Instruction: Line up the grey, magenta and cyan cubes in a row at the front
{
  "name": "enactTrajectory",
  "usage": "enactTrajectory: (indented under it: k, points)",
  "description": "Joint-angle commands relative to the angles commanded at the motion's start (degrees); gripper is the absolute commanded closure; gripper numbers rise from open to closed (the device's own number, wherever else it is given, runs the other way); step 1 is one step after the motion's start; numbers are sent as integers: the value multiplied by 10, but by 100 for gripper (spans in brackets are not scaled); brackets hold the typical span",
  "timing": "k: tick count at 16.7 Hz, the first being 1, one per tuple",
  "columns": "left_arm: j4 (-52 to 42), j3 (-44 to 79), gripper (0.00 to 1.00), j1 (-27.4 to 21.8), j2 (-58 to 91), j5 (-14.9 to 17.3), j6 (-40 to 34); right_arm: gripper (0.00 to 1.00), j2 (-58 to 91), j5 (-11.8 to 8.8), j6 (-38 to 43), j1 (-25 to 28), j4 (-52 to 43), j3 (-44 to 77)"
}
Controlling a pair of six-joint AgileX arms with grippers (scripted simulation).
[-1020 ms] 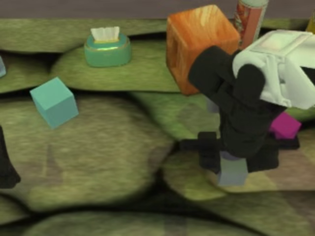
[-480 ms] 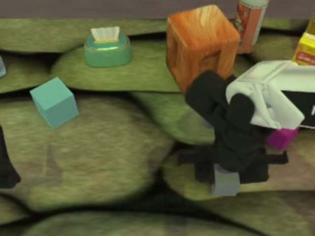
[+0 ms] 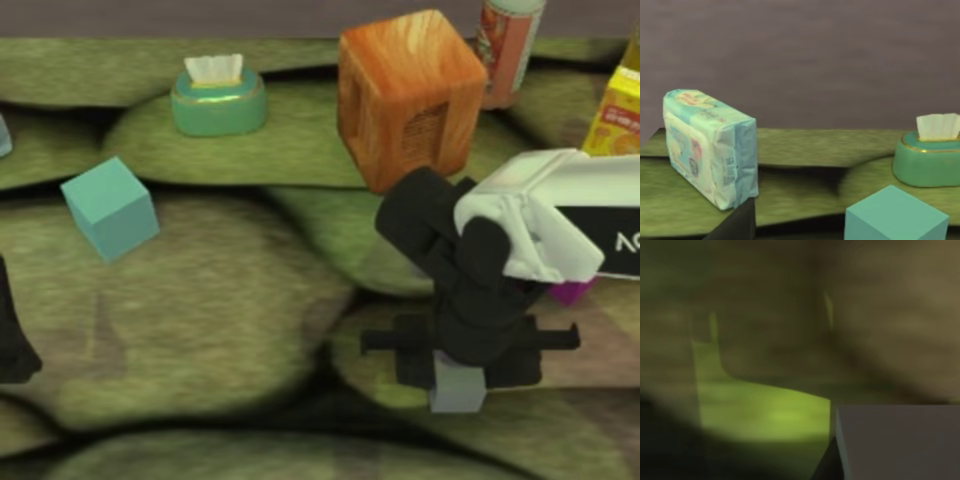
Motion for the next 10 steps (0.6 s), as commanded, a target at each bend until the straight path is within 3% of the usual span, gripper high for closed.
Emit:
enactTrajectory:
  k: [10]
  points:
    - [0, 0, 0, 0, 0, 0, 0, 17, 0, 0, 0, 0, 0, 0]
